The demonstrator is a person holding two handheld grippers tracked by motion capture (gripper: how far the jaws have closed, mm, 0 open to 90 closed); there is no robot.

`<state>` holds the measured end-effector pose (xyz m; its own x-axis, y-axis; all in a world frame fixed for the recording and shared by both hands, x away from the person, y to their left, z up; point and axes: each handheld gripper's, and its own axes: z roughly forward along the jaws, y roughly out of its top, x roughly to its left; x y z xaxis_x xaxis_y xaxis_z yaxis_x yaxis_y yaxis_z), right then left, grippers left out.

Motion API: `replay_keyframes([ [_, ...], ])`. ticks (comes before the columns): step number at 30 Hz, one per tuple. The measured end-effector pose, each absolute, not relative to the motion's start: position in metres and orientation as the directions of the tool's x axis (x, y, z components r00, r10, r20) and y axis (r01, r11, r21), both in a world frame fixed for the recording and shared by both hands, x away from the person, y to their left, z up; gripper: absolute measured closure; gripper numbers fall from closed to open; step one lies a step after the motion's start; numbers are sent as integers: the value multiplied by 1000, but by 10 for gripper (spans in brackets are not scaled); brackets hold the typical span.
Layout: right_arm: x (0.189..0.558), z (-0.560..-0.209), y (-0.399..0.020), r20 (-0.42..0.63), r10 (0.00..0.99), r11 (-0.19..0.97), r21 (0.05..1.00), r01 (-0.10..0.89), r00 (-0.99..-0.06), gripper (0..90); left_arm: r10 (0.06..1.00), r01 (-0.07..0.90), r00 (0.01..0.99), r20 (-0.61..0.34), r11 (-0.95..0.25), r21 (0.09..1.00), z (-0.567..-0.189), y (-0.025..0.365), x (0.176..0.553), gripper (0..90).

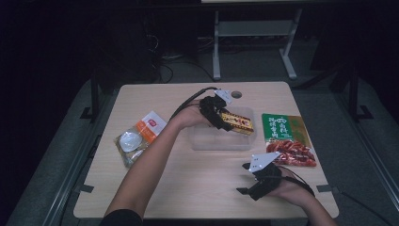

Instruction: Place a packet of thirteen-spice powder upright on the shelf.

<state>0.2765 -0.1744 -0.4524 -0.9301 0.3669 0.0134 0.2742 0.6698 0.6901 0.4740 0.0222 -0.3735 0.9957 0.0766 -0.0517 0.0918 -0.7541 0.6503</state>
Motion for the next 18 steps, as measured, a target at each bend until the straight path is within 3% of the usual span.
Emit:
replay_keyframes([
  [18, 276, -453, -174, 24, 371, 664, 692, 283, -928, 138, 74, 83, 996, -42, -718, 691, -359, 18, 477, 310],
])
